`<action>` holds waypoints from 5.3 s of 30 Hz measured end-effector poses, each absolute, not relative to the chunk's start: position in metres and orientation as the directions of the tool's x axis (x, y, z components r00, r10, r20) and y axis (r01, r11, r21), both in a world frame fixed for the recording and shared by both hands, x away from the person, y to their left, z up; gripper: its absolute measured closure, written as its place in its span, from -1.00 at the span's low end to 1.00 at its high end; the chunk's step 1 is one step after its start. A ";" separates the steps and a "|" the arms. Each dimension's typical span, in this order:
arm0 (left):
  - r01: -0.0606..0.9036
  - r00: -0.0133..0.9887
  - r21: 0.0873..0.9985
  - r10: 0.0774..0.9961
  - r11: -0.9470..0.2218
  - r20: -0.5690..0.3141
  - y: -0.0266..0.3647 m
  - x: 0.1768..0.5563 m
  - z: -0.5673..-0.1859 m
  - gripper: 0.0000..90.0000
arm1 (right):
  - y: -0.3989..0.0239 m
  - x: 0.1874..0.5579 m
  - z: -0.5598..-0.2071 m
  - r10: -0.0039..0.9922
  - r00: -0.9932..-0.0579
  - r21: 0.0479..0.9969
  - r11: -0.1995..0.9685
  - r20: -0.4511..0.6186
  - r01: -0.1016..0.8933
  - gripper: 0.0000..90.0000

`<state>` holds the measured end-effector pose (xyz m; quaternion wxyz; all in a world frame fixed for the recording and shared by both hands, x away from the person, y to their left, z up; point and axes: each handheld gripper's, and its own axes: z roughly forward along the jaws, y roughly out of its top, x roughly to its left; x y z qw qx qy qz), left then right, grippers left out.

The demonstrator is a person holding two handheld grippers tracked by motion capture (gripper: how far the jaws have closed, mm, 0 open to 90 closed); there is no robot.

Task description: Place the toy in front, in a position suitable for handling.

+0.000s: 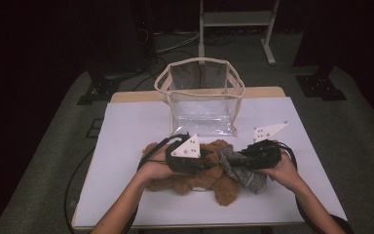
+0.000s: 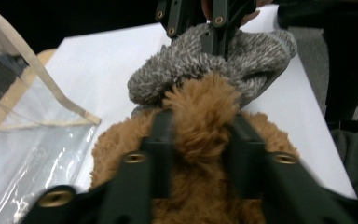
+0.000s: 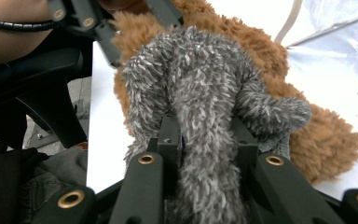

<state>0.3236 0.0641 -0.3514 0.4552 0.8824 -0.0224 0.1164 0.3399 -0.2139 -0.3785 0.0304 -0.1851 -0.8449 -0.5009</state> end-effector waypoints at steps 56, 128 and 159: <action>-0.089 0.981 0.729 0.069 -0.678 0.184 0.035 0.324 -0.357 -0.87 | -0.240 0.338 -0.386 0.287 -0.913 0.844 0.373 0.289 0.385 0.58; -0.085 0.968 0.936 0.193 -0.341 0.158 0.114 0.301 -0.334 -0.12 | -0.201 0.344 -0.316 0.304 -0.940 0.879 0.393 0.152 0.269 0.64; -0.089 0.984 0.762 0.063 -0.642 0.168 0.013 0.327 -0.343 -0.50 | -0.322 0.321 -0.423 0.566 -0.773 0.711 0.416 0.286 0.568 0.40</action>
